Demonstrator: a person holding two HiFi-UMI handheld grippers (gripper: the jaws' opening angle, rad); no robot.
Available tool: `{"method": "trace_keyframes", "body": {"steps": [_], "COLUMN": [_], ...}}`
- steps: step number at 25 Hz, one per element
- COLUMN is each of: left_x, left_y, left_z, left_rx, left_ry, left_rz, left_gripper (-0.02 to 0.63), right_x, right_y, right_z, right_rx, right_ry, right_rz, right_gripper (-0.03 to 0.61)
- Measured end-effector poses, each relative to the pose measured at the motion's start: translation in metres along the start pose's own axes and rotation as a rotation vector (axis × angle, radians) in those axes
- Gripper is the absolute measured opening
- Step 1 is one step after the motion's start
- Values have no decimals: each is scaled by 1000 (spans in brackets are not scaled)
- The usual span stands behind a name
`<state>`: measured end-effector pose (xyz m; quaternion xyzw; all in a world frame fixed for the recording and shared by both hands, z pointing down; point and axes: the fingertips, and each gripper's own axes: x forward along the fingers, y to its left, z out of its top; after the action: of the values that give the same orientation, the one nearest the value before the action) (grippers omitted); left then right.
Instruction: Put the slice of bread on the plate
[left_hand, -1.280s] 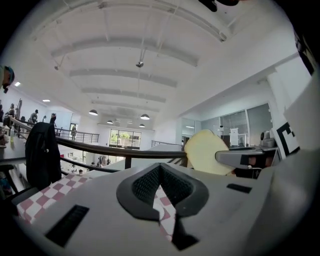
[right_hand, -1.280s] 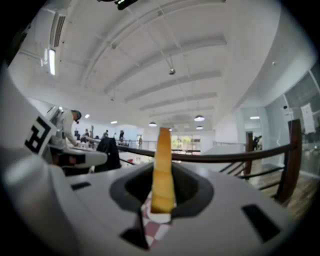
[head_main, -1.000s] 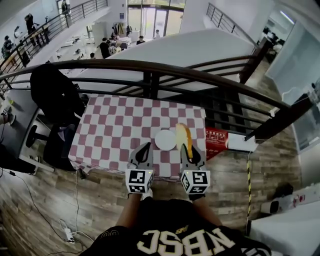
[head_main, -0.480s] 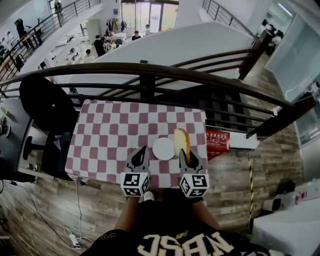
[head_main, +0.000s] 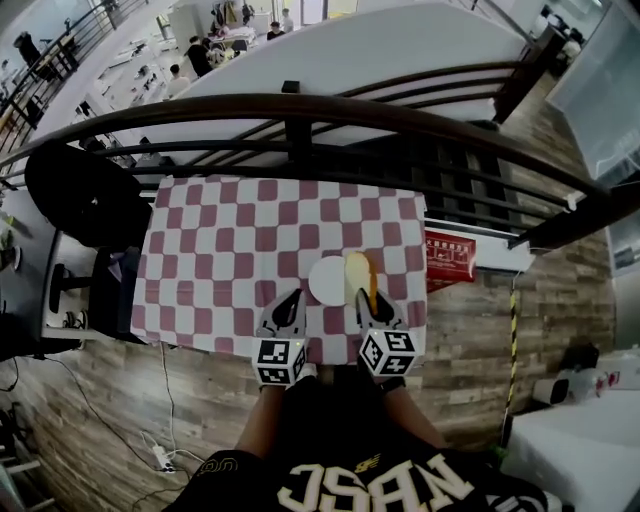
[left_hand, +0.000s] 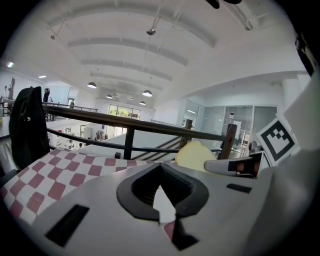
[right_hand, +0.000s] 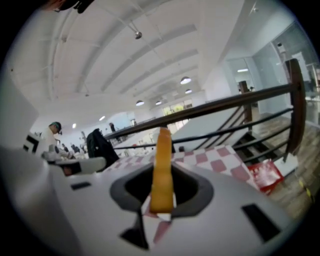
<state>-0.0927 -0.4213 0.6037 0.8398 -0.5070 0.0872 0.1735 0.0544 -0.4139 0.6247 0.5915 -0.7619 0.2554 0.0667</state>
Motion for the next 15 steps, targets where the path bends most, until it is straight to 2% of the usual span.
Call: {"method": "trace_keyframes", "body": {"steps": [4, 10, 15], "left_x": [11, 22, 24], "left_y": [9, 13, 12], "left_z": [-19, -45, -75], "left_rx": [5, -36, -116], "left_ry": [55, 128, 208], "left_rz": [15, 17, 11], "left_gripper": [20, 20, 20], "right_x": [23, 58, 82], "right_y": [0, 4, 3], "right_z": [-27, -68, -105], "right_rx": [38, 61, 136], "right_ry": [80, 183, 275], "right_rz": [18, 55, 65], "right_gripper": [98, 98, 98]}}
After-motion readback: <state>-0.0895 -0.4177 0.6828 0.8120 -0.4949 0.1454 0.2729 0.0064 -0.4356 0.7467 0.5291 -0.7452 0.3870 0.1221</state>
